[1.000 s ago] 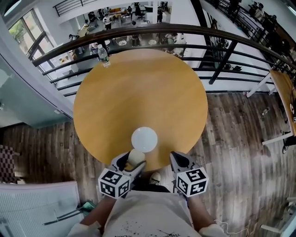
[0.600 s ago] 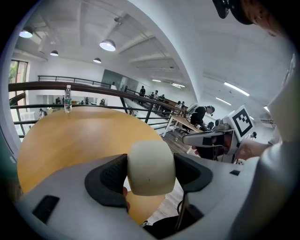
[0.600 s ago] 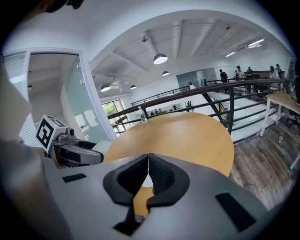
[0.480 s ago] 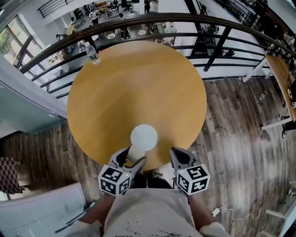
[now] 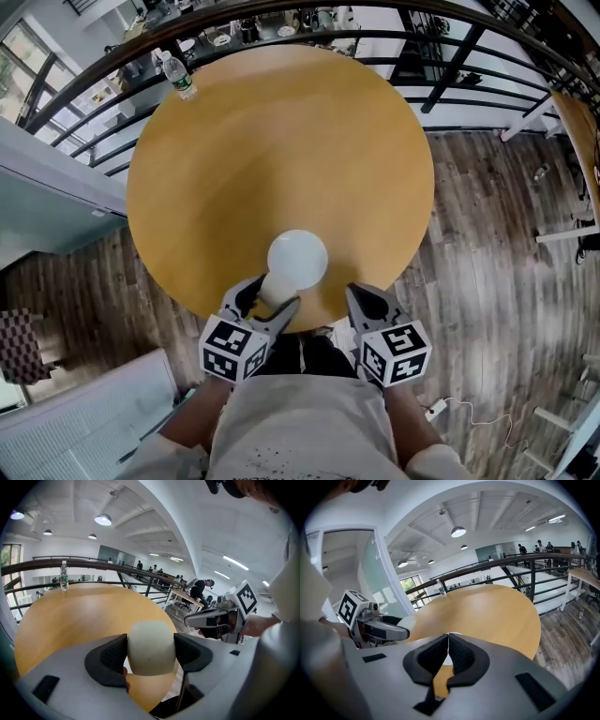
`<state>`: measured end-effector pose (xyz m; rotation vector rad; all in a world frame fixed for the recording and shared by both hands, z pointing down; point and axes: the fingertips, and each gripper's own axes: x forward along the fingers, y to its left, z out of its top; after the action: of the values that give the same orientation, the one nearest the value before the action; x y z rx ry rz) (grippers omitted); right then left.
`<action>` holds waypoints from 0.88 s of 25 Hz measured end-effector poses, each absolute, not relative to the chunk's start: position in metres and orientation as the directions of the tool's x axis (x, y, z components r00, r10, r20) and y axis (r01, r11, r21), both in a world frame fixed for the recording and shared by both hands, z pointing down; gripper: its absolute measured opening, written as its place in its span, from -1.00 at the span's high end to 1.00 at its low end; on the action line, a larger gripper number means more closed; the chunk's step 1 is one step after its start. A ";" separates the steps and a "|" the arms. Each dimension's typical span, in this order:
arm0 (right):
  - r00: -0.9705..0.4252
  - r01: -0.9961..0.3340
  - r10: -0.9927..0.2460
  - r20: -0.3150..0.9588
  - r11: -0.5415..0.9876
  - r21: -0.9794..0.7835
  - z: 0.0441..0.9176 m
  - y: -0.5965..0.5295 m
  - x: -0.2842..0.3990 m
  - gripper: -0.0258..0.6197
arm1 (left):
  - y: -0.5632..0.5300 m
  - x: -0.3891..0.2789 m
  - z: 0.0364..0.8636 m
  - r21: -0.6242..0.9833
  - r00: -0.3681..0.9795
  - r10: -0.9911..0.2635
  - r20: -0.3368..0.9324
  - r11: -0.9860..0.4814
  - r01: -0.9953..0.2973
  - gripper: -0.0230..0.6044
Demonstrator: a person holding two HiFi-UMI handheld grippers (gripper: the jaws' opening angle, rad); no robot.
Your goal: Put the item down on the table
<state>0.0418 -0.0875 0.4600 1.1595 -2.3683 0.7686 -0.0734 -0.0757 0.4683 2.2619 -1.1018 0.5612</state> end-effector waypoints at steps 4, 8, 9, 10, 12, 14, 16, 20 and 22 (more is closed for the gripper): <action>-0.590 -0.800 -0.574 0.568 0.508 -0.319 0.469 -0.093 0.036 0.84 | -0.085 -0.073 0.478 0.274 0.568 -0.560 0.603 -0.523 -0.807 -0.11; -0.592 -0.800 -0.574 0.566 0.506 -0.323 0.475 -0.101 0.031 0.84 | -0.095 -0.074 0.489 0.305 0.576 -0.546 0.608 -0.509 -0.805 -0.11; -0.594 -0.798 -0.573 0.565 0.508 -0.325 0.476 -0.102 0.031 0.84 | -0.097 -0.073 0.491 0.312 0.577 -0.544 0.609 -0.504 -0.805 -0.11; -0.596 -0.796 -0.571 0.564 0.509 -0.327 0.478 -0.103 0.030 0.84 | -0.098 -0.073 0.494 0.310 0.575 -0.543 0.612 -0.504 -0.806 -0.11; -0.599 -0.795 -0.565 0.568 0.508 -0.332 0.481 -0.103 0.029 0.84 | -0.101 -0.072 0.498 0.290 0.566 -0.539 0.624 -0.513 -0.808 -0.11; -0.598 -0.795 -0.558 0.575 0.503 -0.338 0.487 -0.104 0.029 0.84 | -0.103 -0.071 0.505 0.280 0.562 -0.530 0.635 -0.521 -0.807 -0.11; -0.596 -0.797 -0.554 0.582 0.497 -0.343 0.492 -0.106 0.028 0.84 | -0.105 -0.070 0.512 0.285 0.562 -0.519 0.644 -0.519 -0.806 -0.11; -0.591 -0.801 -0.551 0.590 0.487 -0.348 0.500 -0.110 0.027 0.84 | -0.112 -0.067 0.527 0.293 0.565 -0.499 0.657 -0.522 -0.801 -0.11; -0.589 -0.802 -0.550 0.592 0.485 -0.348 0.502 -0.112 0.025 0.84 | -0.117 -0.067 0.534 0.289 0.567 -0.487 0.664 -0.532 -0.796 -0.11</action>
<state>0.0250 -0.1123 0.5021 1.1264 -2.3324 0.8555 -0.0671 -0.1167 0.5345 2.2229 -1.0230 0.6994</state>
